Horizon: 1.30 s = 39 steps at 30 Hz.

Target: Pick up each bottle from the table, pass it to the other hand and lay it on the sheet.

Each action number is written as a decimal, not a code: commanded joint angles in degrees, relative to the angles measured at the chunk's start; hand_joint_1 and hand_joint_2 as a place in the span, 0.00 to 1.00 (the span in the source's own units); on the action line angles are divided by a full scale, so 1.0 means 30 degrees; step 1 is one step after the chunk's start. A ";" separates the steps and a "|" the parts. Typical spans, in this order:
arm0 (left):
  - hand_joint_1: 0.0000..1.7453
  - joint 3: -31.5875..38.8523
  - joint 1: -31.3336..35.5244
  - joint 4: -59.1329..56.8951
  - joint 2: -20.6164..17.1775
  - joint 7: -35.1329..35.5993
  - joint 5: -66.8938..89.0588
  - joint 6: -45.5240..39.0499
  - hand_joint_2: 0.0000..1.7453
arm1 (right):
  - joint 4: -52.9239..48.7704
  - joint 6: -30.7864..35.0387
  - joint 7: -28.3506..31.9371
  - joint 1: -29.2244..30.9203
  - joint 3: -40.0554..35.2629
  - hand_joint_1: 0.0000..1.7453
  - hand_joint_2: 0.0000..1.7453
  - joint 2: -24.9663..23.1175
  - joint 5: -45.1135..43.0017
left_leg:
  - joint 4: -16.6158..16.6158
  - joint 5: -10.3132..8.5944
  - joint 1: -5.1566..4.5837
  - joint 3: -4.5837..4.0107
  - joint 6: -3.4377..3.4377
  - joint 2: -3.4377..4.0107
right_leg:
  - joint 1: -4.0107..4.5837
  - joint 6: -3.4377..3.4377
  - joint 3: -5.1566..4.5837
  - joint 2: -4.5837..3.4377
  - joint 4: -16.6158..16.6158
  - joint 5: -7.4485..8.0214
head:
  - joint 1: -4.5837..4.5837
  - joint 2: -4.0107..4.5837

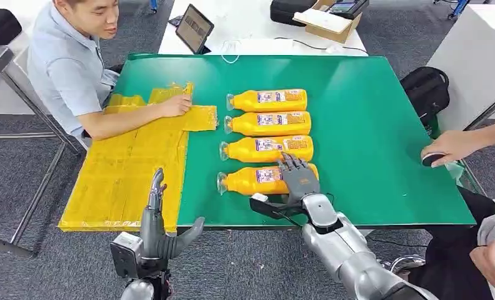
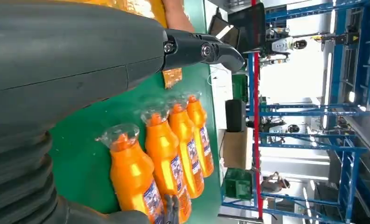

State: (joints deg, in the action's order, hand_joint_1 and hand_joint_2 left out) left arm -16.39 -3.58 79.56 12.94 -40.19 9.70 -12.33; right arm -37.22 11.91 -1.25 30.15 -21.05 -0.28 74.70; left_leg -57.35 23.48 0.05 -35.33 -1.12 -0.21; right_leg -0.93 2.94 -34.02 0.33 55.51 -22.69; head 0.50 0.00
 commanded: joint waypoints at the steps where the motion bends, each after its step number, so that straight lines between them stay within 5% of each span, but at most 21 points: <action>1: 0.00 0.0449 0.0062 -0.0165 -0.0226 0.0065 0.0080 0.0194 1.00 | 0.2658 -0.0676 0.1034 -0.0004 -0.0698 1.00 1.00 0.0176 -0.1226 | 0.0016 0.0015 0.0016 0.0062 0.0018 -0.0013 | 0.0018 -0.0030 0.0064 0.0013 -0.0021 -0.0017 | 0.0000 0.0000; 8: 0.00 0.0321 -0.0341 0.0311 -0.0347 0.0065 0.0067 0.0140 1.00 | 0.1292 0.0303 0.2508 -0.1983 0.0203 1.00 1.00 -0.0354 -0.3697 | 0.0038 0.0023 0.0035 0.0132 0.0025 -0.0044 | 0.0037 -0.0041 0.0140 0.0045 -0.0054 -0.0033 | 0.0000 0.0000; 12: 0.00 0.0237 -0.0486 0.0544 -0.0427 0.0065 0.0160 0.0002 1.00 | -0.1670 0.3183 0.3982 -0.3648 0.1022 1.00 1.00 -0.0813 -0.5484 | 0.0036 0.0035 0.0039 0.0143 0.0029 -0.0051 | 0.0043 -0.0046 0.0148 0.0052 -0.0051 -0.0043 | 0.0000 0.0000; 18: 0.00 0.0193 -0.0423 0.0554 -0.0544 0.0065 0.0013 -0.0021 1.00 | -0.4881 0.2213 0.5438 -0.4868 0.1961 1.00 1.00 -0.0740 -0.8522 | 0.0021 0.0058 0.0025 0.0109 0.0050 0.0004 | 0.0036 -0.0039 0.0082 -0.0002 -0.0017 -0.0027 | 0.0000 0.0000; 25: 0.00 0.0192 -0.0402 0.0526 -0.0542 0.0065 -0.0006 -0.0039 1.00 | -0.5057 0.2137 0.5575 -0.4942 0.2059 1.00 1.00 -0.0772 -0.8802 | 0.0019 0.0072 0.0023 0.0120 0.0057 -0.0001 | 0.0033 -0.0050 0.0084 -0.0002 -0.0013 -0.0041 | 0.0000 0.0000; 32: 0.00 0.1197 -0.0107 -0.0376 0.0111 0.0065 -0.1325 -0.0089 1.00 | -0.8982 0.0247 0.8091 -0.6454 0.3542 1.00 1.00 -0.1787 -1.5342 | 0.0011 0.0077 0.0021 0.0102 0.0061 -0.0004 | 0.0029 -0.0060 0.0074 0.0002 0.0002 -0.0055 | -0.0007 0.0000; 39: 0.00 0.0400 -0.0303 -0.0162 -0.0298 0.0650 -0.2457 0.2543 1.00 | -1.2391 0.1110 0.9185 -0.7628 0.3292 1.00 1.00 -0.2467 -1.7701 | 0.0001 0.0065 0.0011 0.0022 0.0051 0.0007 | 0.0021 -0.0047 -0.0007 -0.0009 0.0020 -0.0047 | 0.0000 0.0000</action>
State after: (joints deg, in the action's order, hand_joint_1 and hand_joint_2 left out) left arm -14.60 -5.54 81.79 13.16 -39.93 3.62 -11.17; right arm -62.43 14.25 23.67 11.00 -13.29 -4.48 26.88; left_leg -57.33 23.58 0.09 -35.40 -1.03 -0.19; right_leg -0.88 2.90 -34.16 0.31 55.52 -22.73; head 0.50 0.00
